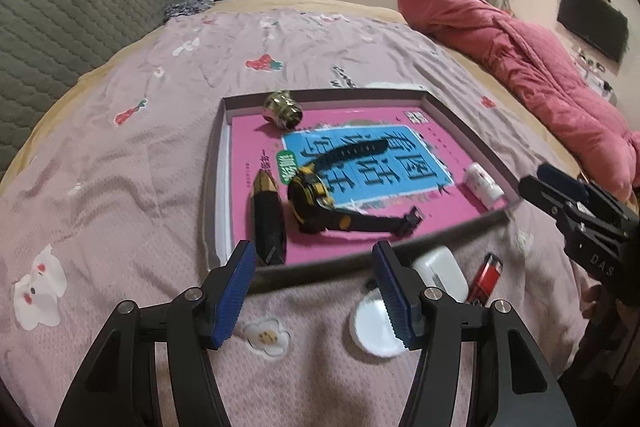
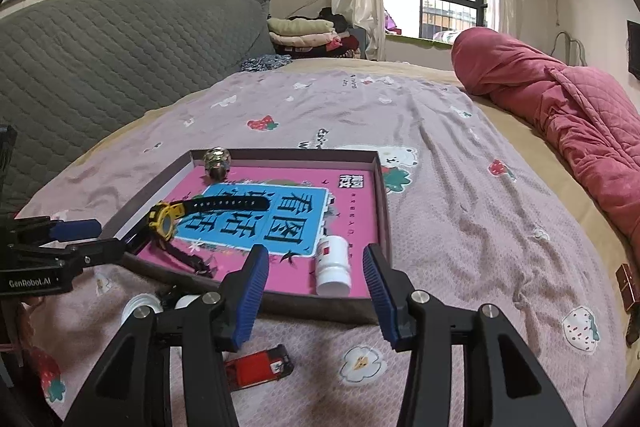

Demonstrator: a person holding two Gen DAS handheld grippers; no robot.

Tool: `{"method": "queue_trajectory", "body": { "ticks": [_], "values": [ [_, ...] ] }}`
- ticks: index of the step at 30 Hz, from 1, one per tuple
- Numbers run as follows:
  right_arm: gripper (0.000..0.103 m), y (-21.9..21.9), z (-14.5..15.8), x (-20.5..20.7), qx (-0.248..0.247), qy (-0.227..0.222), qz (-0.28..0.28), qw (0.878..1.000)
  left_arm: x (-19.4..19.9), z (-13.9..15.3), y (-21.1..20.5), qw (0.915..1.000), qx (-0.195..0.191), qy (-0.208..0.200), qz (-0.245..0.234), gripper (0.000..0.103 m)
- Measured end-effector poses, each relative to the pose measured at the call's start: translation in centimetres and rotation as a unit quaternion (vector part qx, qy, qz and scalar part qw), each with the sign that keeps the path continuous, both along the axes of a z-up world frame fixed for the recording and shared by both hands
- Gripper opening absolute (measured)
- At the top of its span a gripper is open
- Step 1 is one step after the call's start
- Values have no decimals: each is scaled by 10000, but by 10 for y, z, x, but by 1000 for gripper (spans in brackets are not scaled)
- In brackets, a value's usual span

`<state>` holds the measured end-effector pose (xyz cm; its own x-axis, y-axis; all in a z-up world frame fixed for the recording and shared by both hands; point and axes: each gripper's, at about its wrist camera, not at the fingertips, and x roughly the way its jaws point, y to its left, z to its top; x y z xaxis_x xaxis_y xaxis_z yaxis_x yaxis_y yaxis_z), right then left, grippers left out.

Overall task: Organize rigid objects
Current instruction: 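Withdraw both open tools from the tray back toward the remaining items, then move the left tool to the white bottle cap while the right tool approaches the white earbuds case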

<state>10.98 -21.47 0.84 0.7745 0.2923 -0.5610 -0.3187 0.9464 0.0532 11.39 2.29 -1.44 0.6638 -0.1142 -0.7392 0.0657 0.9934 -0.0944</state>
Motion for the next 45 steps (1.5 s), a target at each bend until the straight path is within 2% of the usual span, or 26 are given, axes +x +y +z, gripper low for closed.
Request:
{"method": "queue_trajectory", "body": {
  "ticks": [7, 16, 21, 29, 45],
  "values": [
    [49, 7, 1, -10, -109, 12, 113, 9999, -10, -5, -10, 9996, 73, 158, -235, 62],
    [49, 18, -3, -17, -240, 125, 265, 9993, -24, -1, -27, 9988, 201, 147, -419, 62],
    [49, 26, -10, -21, -301, 250, 460, 9982, -26, -5, -28, 9984, 16, 334, -450, 62],
    [49, 40, -19, -29, -460, 388, 837, 9947, -26, -18, -30, 9966, 29, 622, -535, 63],
    [49, 40, -25, -31, -467, 577, 948, 9927, -27, -27, -29, 9946, -51, 864, -574, 63]
  ]
}}
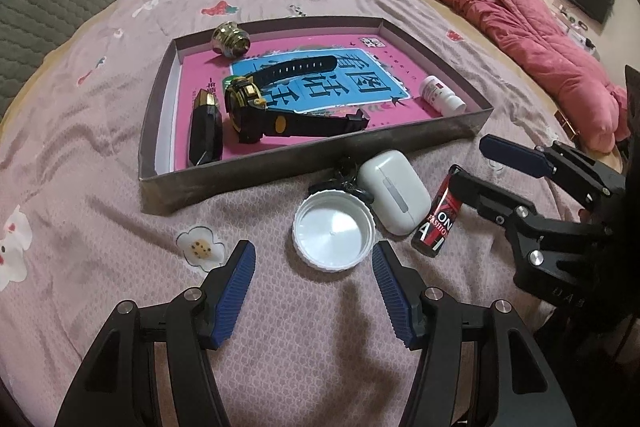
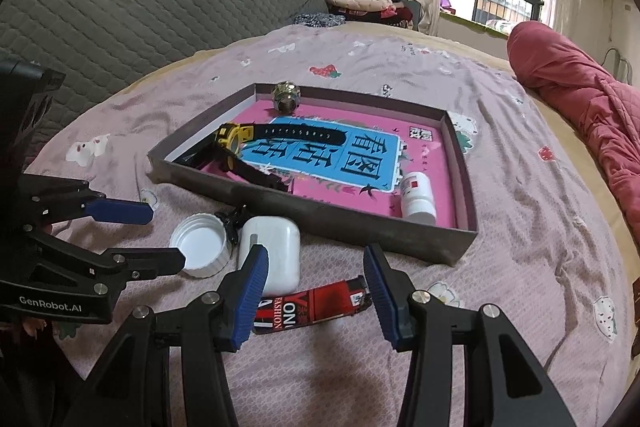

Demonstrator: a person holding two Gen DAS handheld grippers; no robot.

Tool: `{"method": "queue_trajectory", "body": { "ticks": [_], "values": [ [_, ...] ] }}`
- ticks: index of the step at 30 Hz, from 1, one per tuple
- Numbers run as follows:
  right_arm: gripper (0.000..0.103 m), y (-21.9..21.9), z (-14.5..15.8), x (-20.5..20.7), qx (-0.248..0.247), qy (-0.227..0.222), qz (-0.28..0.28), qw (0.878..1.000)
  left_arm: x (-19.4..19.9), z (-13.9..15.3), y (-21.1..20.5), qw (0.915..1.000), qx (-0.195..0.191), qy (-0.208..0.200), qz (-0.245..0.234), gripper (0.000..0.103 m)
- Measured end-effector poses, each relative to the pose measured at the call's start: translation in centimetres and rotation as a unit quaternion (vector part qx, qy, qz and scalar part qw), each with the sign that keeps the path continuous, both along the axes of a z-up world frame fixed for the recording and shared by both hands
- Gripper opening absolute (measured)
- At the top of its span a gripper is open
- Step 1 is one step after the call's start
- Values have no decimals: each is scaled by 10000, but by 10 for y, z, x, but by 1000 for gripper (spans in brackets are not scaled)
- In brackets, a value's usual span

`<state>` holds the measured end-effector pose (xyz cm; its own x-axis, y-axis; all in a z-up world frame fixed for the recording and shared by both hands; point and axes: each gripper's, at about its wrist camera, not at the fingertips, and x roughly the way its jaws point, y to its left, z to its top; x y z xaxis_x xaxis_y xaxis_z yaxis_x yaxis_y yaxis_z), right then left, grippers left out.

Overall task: Organize rigid objects
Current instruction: 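Move the left tool to the white bottle cap while the right tool approaches the white earbuds case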

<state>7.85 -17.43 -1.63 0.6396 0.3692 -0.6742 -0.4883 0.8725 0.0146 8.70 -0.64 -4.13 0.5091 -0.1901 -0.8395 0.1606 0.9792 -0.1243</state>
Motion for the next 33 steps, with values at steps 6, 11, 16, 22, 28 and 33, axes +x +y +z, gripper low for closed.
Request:
{"method": "queue_trajectory", "body": {
  "ticks": [6, 11, 16, 22, 28, 33],
  "values": [
    [49, 6, -4, -1, -81, 60, 115, 9999, 2, -3, -3, 9999, -26, 64, -75, 63],
    [49, 7, -7, 0, -165, 79, 138, 9997, 5, -7, -4, 9998, -108, 146, -76, 63],
    [49, 8, -7, -2, -213, 47, 177, 9996, 8, -11, -8, 9997, -81, 197, -100, 63],
    [49, 6, -6, -1, -209, 48, 139, 9997, 10, -16, -11, 9996, 12, 255, -131, 63],
    [49, 5, -6, 0, -203, 53, 116, 9997, 13, -17, -13, 9996, 41, 266, -125, 63],
    [49, 5, -6, 1, -190, 62, 120, 9997, 15, -19, -15, 9996, 36, 255, -107, 63]
  ]
}}
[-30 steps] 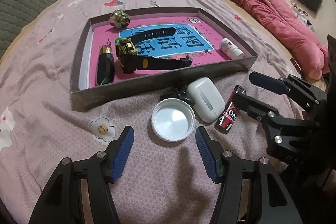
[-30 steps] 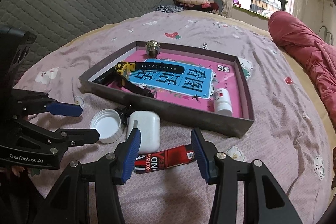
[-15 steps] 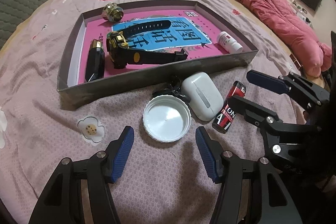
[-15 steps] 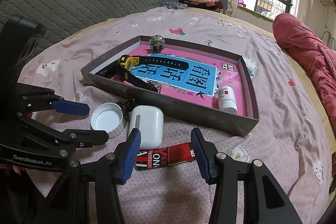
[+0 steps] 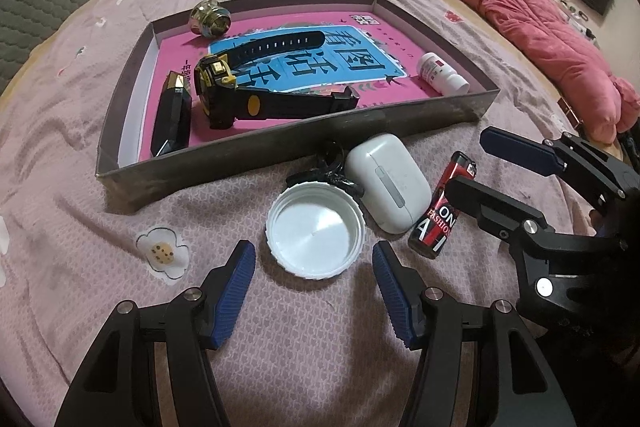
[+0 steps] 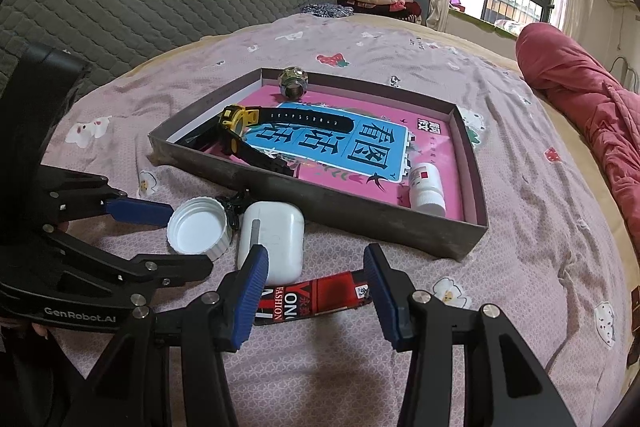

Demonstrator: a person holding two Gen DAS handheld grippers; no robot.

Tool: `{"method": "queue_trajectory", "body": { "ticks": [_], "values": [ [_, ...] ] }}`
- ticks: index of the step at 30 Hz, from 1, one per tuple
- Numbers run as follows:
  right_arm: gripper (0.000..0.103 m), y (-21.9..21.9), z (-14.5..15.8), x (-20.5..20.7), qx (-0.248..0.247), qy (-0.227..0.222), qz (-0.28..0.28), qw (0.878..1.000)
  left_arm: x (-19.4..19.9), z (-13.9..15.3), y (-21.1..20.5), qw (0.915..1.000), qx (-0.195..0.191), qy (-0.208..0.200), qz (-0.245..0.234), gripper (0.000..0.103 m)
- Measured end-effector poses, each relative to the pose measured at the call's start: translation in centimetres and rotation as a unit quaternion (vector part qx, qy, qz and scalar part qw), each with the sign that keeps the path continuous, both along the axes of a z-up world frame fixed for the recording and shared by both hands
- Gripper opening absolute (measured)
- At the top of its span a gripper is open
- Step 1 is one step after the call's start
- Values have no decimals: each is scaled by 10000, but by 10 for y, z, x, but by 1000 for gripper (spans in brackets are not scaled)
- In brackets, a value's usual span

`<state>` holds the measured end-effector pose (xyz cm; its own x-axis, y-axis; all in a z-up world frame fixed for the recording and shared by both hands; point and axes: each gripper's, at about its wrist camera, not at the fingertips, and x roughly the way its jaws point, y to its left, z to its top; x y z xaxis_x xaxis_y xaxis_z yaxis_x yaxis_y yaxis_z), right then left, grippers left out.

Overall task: Organize rigid objects
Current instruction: 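Move the left tool to the white bottle cap while the right tool approaches the white earbuds case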

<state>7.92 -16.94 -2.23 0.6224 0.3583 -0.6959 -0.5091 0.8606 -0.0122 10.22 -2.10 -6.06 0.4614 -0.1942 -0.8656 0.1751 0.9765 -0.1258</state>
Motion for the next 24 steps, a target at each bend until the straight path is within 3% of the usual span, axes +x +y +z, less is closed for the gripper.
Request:
{"method": "queue_trajectory", "body": {
  "ticks": [24],
  "values": [
    [49, 1, -4, 3, -44, 52, -8, 10000, 13, -8, -5, 9998, 169, -84, 50, 63]
  ]
}}
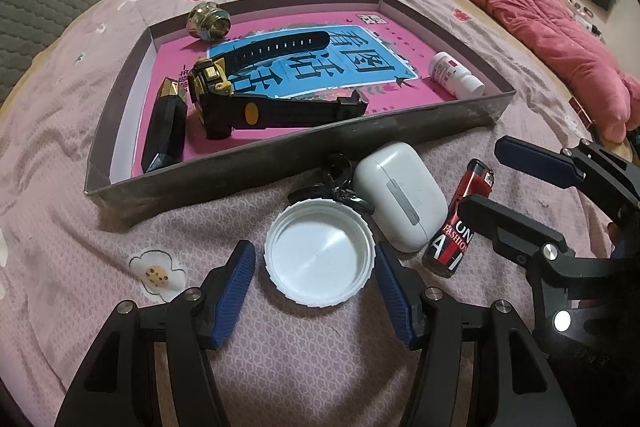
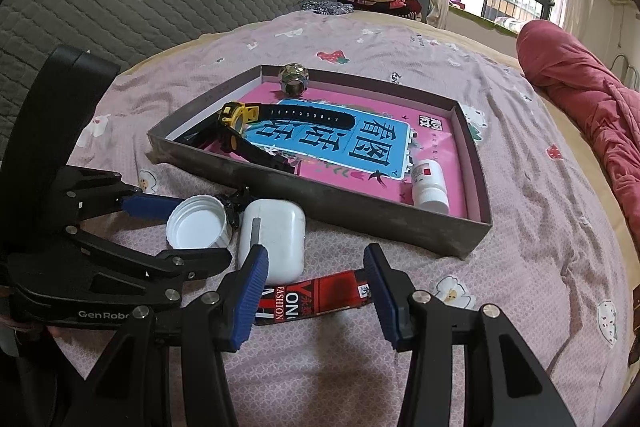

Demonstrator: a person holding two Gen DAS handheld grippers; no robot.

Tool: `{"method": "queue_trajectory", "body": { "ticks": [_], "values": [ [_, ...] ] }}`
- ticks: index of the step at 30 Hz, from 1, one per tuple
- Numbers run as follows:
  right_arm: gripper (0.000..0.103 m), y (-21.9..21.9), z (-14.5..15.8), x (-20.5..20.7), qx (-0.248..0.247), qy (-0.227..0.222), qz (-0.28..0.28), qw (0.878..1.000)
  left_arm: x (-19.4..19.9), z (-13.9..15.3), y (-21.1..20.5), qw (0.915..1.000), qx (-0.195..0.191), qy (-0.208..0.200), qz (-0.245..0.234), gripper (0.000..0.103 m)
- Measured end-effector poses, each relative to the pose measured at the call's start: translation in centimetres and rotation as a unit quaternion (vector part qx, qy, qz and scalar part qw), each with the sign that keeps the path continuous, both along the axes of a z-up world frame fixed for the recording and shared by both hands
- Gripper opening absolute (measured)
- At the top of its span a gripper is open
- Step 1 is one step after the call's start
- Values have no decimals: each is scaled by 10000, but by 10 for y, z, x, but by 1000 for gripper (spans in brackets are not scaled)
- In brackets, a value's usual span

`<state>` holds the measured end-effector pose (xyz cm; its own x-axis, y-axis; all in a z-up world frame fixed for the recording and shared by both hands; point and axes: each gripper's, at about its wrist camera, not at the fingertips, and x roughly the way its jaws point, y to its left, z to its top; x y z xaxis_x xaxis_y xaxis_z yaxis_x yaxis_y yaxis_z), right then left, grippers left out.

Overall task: Organize rigid objects
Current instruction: 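Move the left tool to the white bottle cap while the right tool approaches the white earbuds case, then close the left tool on the white cap while the right tool grasps the white earbuds case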

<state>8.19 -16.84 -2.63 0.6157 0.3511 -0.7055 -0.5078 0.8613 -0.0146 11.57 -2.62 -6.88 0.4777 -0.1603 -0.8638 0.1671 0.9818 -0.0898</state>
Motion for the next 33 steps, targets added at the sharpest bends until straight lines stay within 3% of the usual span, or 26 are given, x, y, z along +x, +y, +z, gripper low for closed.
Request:
{"method": "queue_trajectory", "body": {
  "ticks": [7, 14, 33],
  "values": [
    [49, 10, -1, 2, -8, 34, 77, 10000, 1, -1, 2, 10000, -48, 23, 4, 62],
    [50, 19, -7, 4, -58, 128, 240, 9996, 1, 1, 7, 10000, -11, 91, 21, 52],
    [52, 38, -20, 17, 60, 391, 438, 9983, -2, 3, 27, 9997, 38, 212, 148, 52]
  ]
}}
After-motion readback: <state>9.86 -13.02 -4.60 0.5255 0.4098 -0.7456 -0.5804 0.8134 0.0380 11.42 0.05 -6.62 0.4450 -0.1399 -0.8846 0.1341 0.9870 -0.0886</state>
